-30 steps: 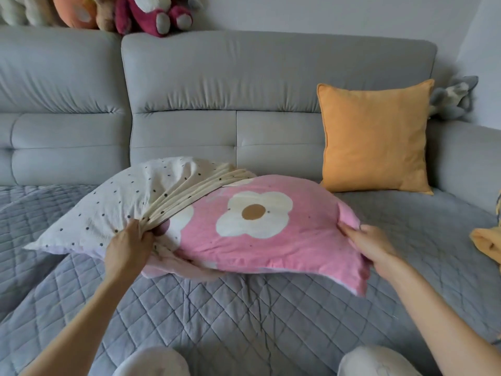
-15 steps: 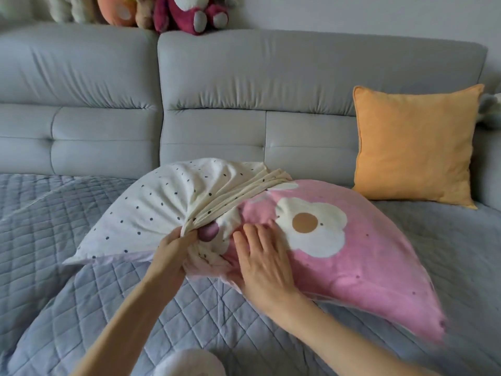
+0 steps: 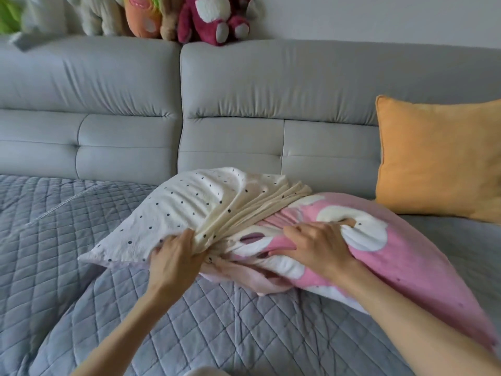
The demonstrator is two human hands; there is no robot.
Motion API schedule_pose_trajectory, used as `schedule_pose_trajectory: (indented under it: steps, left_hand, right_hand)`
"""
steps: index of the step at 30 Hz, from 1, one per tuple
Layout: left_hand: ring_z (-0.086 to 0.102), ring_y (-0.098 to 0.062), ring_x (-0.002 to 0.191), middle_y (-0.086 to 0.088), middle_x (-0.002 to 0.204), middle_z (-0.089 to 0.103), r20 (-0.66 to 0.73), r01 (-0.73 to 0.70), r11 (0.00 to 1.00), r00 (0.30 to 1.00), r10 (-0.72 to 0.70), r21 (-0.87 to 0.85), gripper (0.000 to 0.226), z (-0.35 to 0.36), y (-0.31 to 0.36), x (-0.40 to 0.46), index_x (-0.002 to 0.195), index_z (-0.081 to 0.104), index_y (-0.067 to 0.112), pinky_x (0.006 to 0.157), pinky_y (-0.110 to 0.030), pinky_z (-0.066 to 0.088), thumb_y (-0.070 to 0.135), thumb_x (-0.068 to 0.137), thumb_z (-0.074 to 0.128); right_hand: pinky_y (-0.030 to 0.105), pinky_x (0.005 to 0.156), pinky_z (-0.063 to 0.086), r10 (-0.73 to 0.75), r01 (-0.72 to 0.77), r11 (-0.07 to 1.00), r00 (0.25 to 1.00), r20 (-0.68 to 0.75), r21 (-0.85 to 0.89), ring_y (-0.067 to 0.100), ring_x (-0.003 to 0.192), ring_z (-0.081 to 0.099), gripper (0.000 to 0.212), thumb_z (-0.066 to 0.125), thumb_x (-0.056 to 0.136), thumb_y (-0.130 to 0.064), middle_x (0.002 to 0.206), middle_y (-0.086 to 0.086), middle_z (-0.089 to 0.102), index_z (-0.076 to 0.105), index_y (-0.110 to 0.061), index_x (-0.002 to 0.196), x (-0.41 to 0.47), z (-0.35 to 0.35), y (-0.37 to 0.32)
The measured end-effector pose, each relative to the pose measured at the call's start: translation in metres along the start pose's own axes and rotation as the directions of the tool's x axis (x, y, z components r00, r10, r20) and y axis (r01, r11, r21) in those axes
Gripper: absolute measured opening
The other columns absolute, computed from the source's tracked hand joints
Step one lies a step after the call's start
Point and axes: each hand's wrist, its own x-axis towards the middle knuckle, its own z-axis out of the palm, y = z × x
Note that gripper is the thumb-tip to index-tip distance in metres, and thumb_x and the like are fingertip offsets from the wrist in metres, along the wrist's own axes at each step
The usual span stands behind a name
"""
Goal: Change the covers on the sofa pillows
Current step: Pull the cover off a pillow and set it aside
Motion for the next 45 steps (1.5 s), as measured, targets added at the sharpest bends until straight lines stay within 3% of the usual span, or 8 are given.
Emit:
schedule_pose_trajectory:
  steps: [8,16,20,23,26,31,36,45]
  left_hand:
    - [0.059,-0.036,0.074,-0.003,0.072,0.05,-0.169,-0.032,0.999,0.985,0.035,0.018,0.025,-0.029,0.011,0.035,0.082,0.042,0.01,0.057,-0.036,0.036,0.022,0.083,0.064]
    - [0.054,-0.024,0.063,0.006,0.064,0.052,0.269,0.107,0.989,0.96,-0.075,-0.107,0.039,-0.012,-0.022,-0.03,0.072,0.043,0.02,0.052,-0.034,0.034,0.055,0.063,0.056]
    - [0.052,-0.012,0.08,0.009,0.091,0.052,-0.022,-0.011,0.952,1.0,0.004,-0.307,0.057,-0.021,0.037,-0.018,0.104,0.044,0.028,0.067,-0.035,0.042,0.071,0.066,0.051]
    - [0.051,-0.027,0.099,-0.002,0.111,0.053,-0.105,-0.237,0.971,0.967,0.233,-0.029,0.048,-0.005,0.092,0.02,0.116,0.051,0.024,0.082,-0.042,0.041,0.054,0.079,0.051]
    - [0.042,-0.023,0.12,0.002,0.131,0.043,0.06,-0.359,0.928,0.933,0.354,0.1,0.046,0.025,0.139,0.065,0.129,0.045,0.029,0.098,-0.04,0.03,0.051,0.088,0.043]
    - [0.038,-0.02,0.129,0.002,0.138,0.042,0.467,-0.383,0.918,0.834,0.294,0.106,0.058,0.082,0.175,0.128,0.131,0.039,0.031,0.104,-0.043,0.03,0.064,0.084,0.04]
    - [0.045,-0.019,0.126,0.008,0.138,0.047,0.618,-0.365,0.916,0.762,0.191,0.167,0.068,0.123,0.179,0.147,0.132,0.04,0.039,0.103,-0.039,0.035,0.074,0.075,0.044]
    - [0.057,-0.031,0.097,-0.007,0.103,0.065,0.356,-0.345,0.934,0.887,0.293,0.093,0.018,0.111,0.181,0.133,0.097,0.058,0.017,0.07,-0.031,0.039,0.029,0.086,0.05]
  right_hand:
    - [0.025,0.035,0.035,-0.021,0.02,0.997,1.0,-0.016,-0.076,0.018,0.035,0.047,0.052,0.051,0.083,-0.059,0.043,0.001,0.046,0.047,-0.015,0.054,0.027,-0.086,0.079]
    - [0.018,0.045,0.028,0.091,-0.158,0.973,0.932,0.35,0.166,0.006,0.045,0.044,0.059,0.048,0.065,-0.082,0.053,-0.013,0.043,0.041,-0.023,0.064,-0.071,-0.06,-0.008]
    - [0.022,0.052,0.028,0.203,-0.444,0.843,0.786,0.585,0.304,0.006,0.052,0.043,0.057,0.028,0.069,-0.083,0.057,-0.01,0.046,0.039,-0.027,0.067,-0.029,-0.073,0.011]
    - [0.03,0.061,0.04,0.331,-0.475,0.814,0.853,0.404,0.335,0.013,0.065,0.054,0.05,0.033,0.083,-0.068,0.065,-0.008,0.056,0.052,-0.023,0.071,0.001,-0.066,0.028]
    - [0.036,0.078,0.043,0.394,-0.456,0.862,0.877,0.274,0.221,0.023,0.092,0.056,0.021,0.048,0.093,-0.029,0.092,0.001,0.064,0.061,-0.013,0.09,0.02,-0.042,0.061]
    - [0.035,0.09,0.043,0.609,-0.687,0.726,0.662,0.437,0.03,0.028,0.112,0.052,0.023,0.039,0.096,-0.017,0.117,0.01,0.059,0.058,-0.008,0.105,0.026,0.01,0.145]
    - [0.036,0.097,0.037,0.582,-0.696,0.695,0.398,0.709,-0.179,0.03,0.123,0.049,0.06,0.018,0.097,-0.053,0.135,0.014,0.052,0.054,-0.015,0.127,-0.001,0.058,0.17]
    - [0.035,0.083,0.043,0.605,-0.706,0.706,0.561,0.566,-0.055,0.018,0.099,0.062,0.092,0.02,0.052,-0.099,0.099,-0.004,0.069,0.065,-0.033,0.097,-0.02,0.021,0.14]
